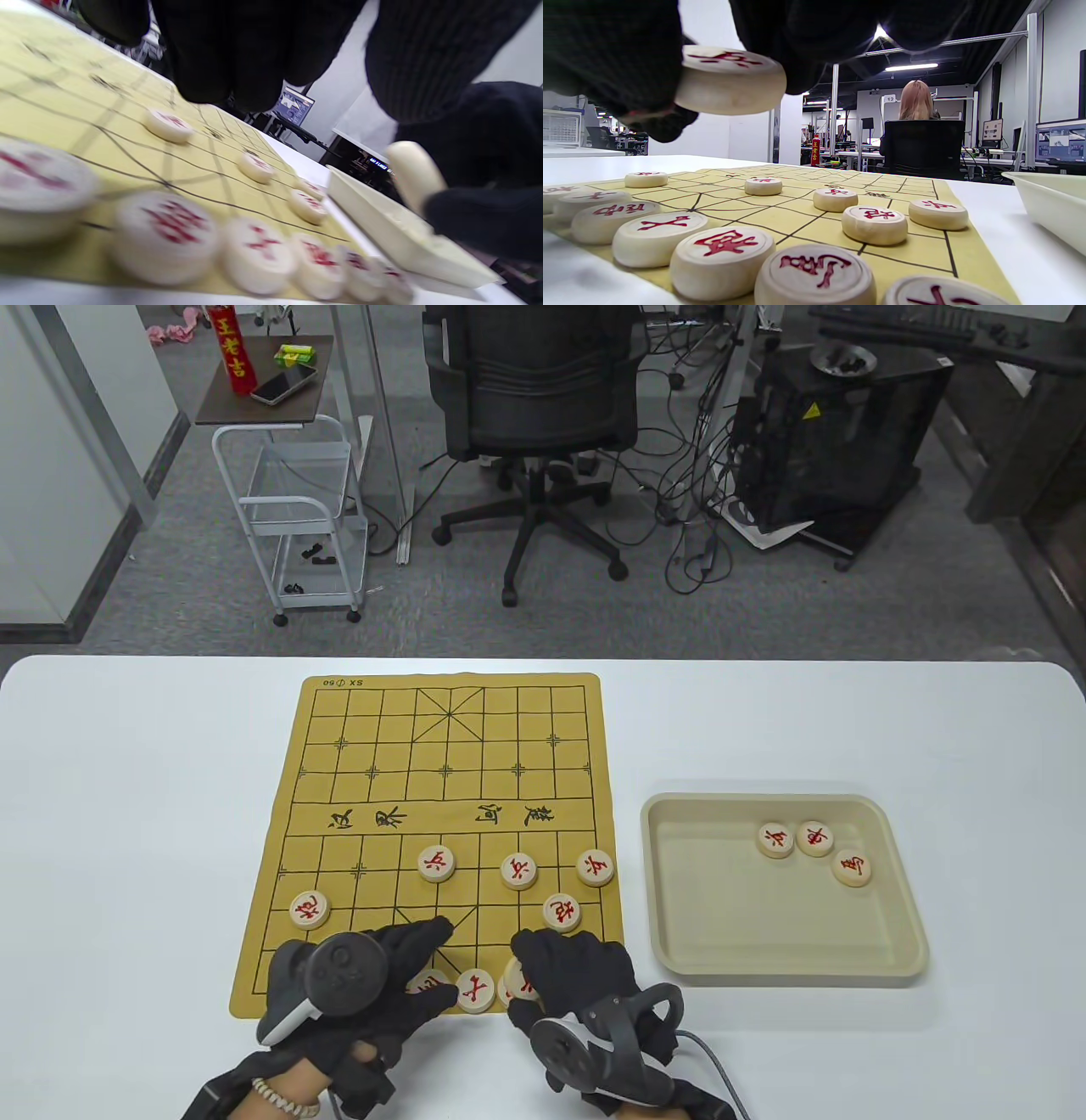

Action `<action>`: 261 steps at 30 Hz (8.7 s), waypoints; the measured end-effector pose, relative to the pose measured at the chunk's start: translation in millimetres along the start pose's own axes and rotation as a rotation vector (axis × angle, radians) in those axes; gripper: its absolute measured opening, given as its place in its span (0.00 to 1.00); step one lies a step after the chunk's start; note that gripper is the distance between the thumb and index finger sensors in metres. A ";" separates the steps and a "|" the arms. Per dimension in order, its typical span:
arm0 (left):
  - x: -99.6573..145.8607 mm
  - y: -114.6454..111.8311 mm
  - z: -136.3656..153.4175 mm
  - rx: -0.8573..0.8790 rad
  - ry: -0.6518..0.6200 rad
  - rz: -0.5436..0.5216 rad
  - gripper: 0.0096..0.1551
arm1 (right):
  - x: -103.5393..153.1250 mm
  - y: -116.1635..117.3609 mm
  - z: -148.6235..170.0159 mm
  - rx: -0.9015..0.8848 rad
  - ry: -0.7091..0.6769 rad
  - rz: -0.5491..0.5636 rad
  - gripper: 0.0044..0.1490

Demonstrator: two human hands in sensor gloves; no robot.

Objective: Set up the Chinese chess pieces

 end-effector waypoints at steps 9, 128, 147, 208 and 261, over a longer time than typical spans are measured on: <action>-41.6 -32.0 -20.6 0.199 0.062 0.041 0.38 | 2.9 -1.3 -8.0 0.042 -0.012 0.031 0.54; 55.2 39.7 63.3 -0.345 0.203 -0.156 0.49 | 46.2 31.9 329.1 0.310 0.753 -0.812 0.37; 52.3 38.2 66.1 -0.357 0.225 -0.128 0.49 | 47.4 33.4 346.4 0.299 0.765 -0.644 0.34; 1.8 10.8 8.7 0.035 0.110 -0.091 0.36 | -1.9 10.4 2.3 -0.038 0.006 -0.052 0.56; 37.9 61.7 100.9 -0.519 0.451 0.212 0.31 | 0.4 24.0 18.5 -0.101 0.090 -0.194 0.50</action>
Point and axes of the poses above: the tracker on the back of each hand, its own z axis roughly to the little-finger side, its own x axis roughly from the fingertips to the wrist, y = z × x, the point moved 1 cm from there along -x, roughly from the wrist to the fingertips, and after that the axes turned 11 degrees about -y, right-handed, at the moved point
